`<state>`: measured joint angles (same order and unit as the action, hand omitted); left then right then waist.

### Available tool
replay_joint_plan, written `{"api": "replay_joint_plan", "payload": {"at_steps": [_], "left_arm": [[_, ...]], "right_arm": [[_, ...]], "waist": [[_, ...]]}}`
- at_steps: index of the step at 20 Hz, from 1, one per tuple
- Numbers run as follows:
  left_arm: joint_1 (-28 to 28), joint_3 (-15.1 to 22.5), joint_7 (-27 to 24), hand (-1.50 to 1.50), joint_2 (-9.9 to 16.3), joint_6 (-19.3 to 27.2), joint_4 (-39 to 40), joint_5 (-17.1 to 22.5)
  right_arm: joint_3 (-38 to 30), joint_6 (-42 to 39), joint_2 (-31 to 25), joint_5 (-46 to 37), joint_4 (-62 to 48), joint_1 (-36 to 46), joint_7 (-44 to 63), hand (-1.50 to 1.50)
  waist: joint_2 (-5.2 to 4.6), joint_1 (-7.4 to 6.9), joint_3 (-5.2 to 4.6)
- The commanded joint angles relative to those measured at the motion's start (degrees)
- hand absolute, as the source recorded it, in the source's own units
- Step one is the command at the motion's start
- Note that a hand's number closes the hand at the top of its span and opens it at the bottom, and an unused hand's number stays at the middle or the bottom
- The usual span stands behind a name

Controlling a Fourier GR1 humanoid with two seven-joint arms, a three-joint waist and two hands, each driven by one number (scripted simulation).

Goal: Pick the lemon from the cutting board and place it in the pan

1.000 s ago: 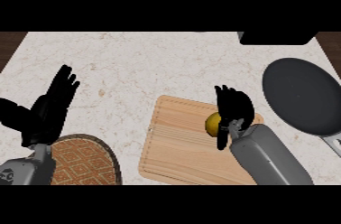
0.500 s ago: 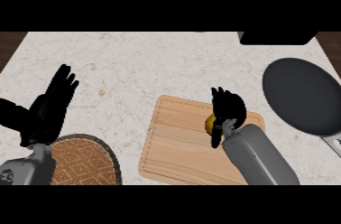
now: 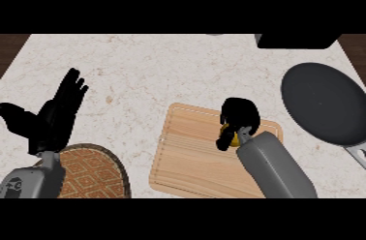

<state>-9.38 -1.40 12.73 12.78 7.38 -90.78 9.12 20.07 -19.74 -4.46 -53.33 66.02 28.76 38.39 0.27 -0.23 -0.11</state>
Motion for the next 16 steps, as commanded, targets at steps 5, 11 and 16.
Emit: {"api": "replay_joint_plan", "payload": {"at_steps": [5, 11, 16], "left_arm": [[0.9, -1.2, -1.3, 0.0, -1.2, -1.7, 0.6, -1.2], [0.9, -2.1, 1.0, 0.0, -0.4, -1.1, -1.1, -0.3], [1.3, -2.5, -1.7, 0.0, -1.0, -1.3, 1.8, -0.9]], "right_arm": [[-0.5, 5.9, 3.7, -4.7, 0.3, -2.9, -1.8, 1.5], [10.2, -1.0, -5.9, -1.3, 22.8, -18.3, -16.0, 1.5], [9.3, 2.6, -12.0, -7.1, 40.5, -18.7, -13.0, 1.5]], "waist": [[-0.27, 0.1, 0.11], [0.18, 1.24, 0.11], [0.21, 1.65, 0.05]]}}
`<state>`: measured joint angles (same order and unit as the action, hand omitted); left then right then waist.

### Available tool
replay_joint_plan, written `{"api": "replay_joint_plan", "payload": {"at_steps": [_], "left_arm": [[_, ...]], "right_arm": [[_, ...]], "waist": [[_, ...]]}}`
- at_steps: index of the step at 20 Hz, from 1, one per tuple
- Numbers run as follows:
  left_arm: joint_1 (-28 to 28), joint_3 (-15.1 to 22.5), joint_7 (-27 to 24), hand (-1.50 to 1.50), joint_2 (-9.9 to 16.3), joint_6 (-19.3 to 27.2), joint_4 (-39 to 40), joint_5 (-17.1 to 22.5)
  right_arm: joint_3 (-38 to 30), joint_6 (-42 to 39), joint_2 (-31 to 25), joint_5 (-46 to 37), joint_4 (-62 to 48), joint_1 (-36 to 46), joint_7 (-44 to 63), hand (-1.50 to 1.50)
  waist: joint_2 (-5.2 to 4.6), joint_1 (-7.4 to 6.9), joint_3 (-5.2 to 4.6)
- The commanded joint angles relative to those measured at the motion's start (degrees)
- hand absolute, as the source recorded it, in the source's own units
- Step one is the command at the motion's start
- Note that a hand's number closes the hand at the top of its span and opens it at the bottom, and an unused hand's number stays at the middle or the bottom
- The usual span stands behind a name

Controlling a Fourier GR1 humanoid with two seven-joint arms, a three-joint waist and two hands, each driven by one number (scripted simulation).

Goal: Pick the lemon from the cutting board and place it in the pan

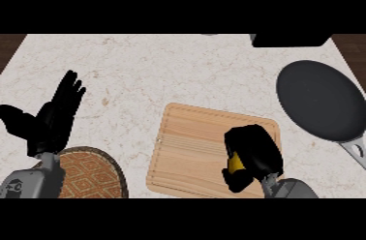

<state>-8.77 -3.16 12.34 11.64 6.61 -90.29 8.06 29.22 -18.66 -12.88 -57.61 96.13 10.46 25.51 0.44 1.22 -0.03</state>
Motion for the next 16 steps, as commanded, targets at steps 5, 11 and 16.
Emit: {"api": "replay_joint_plan", "payload": {"at_steps": [5, 11, 16], "left_arm": [[2.6, -0.1, -0.3, 0.0, -0.3, -0.4, -1.9, 0.3], [1.7, -0.1, 1.8, 0.0, 0.0, -1.4, -4.1, 0.9], [-0.1, -1.2, -1.3, 0.0, -0.2, -2.6, 1.2, 0.2]], "right_arm": [[-2.2, 3.1, -9.5, -8.1, 24.8, -1.1, 0.8, 1.5], [-8.3, -10.7, -7.6, -4.4, 40.0, 2.8, 7.9, 1.5], [-18.4, -9.7, -6.3, 0.0, 37.3, 3.5, 5.3, 1.5]], "waist": [[0.18, 0.02, 0.0], [-0.25, -1.1, 0.0], [-0.45, -1.09, 0.03]]}}
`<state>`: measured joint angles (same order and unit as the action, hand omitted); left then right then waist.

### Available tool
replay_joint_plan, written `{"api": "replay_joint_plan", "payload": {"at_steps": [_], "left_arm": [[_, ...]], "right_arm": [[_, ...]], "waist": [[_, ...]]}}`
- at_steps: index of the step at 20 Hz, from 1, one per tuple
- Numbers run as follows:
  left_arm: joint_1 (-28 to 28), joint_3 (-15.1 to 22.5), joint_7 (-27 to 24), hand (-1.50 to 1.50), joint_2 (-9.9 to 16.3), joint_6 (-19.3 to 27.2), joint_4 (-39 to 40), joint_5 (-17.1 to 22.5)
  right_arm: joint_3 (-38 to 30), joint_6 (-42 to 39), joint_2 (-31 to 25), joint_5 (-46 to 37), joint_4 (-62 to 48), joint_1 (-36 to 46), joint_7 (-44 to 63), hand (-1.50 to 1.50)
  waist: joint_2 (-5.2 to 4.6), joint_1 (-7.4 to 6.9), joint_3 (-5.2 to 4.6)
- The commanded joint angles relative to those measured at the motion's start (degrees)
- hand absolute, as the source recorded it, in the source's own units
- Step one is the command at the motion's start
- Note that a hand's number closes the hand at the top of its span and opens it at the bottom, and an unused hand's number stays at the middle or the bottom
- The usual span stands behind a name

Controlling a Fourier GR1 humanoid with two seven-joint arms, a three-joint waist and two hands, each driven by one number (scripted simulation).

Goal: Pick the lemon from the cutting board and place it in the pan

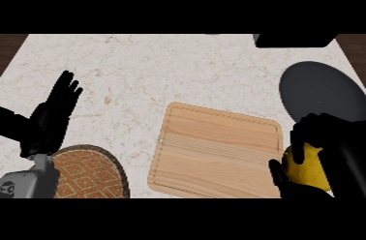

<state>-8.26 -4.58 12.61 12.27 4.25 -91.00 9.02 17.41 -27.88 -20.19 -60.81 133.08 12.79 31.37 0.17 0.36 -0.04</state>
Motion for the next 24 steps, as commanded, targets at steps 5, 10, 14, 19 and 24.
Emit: {"api": "replay_joint_plan", "payload": {"at_steps": [5, 10, 14, 19, 24], "left_arm": [[-1.4, -1.0, 4.0, 0.0, 0.5, 0.1, -2.5, 0.4], [-1.1, 1.4, 0.2, 0.0, -2.8, 2.0, 0.1, -2.7], [-3.5, -0.3, -0.5, 0.0, -1.3, 0.4, 3.3, -1.9], [-3.0, -0.4, 0.6, 0.0, -1.1, -0.4, 1.6, -1.3], [-3.5, 1.1, -0.1, 0.0, -3.4, 1.5, 2.4, -3.4]], "right_arm": [[-18.3, 4.5, -0.6, 6.9, -7.7, 2.7, -6.9, 1.5], [-30.5, 6.1, -5.2, 13.5, -20.0, 7.4, -14.8, 1.5], [-37.0, 14.3, -7.1, 16.2, -32.3, 6.9, -25.2, 1.5], [-39.9, 21.6, -10.6, 16.5, -51.4, 9.8, -38.3, 1.5], [-37.4, 26.9, -10.3, 15.3, -66.4, 14.6, -47.4, 1.5]], "waist": [[-0.18, -0.51, 0.07], [-0.27, -0.45, 0.07], [-0.43, -0.42, 0.08], [-0.47, -0.97, 0.09], [-0.49, -1.1, 0.08]]}}
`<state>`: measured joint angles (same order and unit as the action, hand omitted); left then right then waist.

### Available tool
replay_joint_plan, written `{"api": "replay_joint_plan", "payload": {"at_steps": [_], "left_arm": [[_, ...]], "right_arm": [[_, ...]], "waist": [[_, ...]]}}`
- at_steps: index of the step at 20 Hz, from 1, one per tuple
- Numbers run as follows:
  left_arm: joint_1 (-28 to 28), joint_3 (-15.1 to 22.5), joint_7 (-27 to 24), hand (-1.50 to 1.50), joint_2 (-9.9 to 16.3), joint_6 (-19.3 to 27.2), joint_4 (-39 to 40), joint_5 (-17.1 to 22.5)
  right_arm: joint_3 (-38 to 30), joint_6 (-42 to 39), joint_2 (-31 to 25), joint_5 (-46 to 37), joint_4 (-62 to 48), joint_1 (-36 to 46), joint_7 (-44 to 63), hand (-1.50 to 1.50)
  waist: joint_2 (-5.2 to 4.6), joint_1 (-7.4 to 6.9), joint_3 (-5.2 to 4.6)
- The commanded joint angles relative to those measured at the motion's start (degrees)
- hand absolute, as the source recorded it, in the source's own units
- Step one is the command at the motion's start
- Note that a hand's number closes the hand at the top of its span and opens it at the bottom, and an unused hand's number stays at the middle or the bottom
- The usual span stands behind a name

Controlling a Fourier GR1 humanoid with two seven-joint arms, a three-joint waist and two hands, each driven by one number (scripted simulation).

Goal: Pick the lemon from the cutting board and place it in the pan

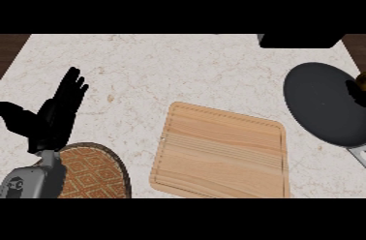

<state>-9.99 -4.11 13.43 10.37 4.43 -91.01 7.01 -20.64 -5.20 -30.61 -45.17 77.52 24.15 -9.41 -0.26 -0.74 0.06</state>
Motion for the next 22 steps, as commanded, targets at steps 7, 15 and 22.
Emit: {"api": "replay_joint_plan", "payload": {"at_steps": [7, 15, 22], "left_arm": [[5.5, 2.1, 0.9, 0.0, -1.4, -0.6, -6.7, -0.7], [-2.0, 1.4, 1.9, 0.0, -2.2, 2.1, -0.7, -2.3], [0.8, 0.6, -0.2, 0.0, -1.8, -0.3, -1.1, -0.8]], "right_arm": [[1.3, 14.3, 0.5, -4.0, -31.8, 9.2, -15.5, 1.5], [-1.6, 10.0, -2.1, -3.7, -51.5, 15.9, -12.4, -1.5], [-8.4, 11.0, -3.3, 3.6, -58.5, 16.8, -25.1, -1.5]], "waist": [[0.02, -0.76, 0.01], [-0.34, -0.9, 0.06], [-0.49, -1.36, 0.16]]}}
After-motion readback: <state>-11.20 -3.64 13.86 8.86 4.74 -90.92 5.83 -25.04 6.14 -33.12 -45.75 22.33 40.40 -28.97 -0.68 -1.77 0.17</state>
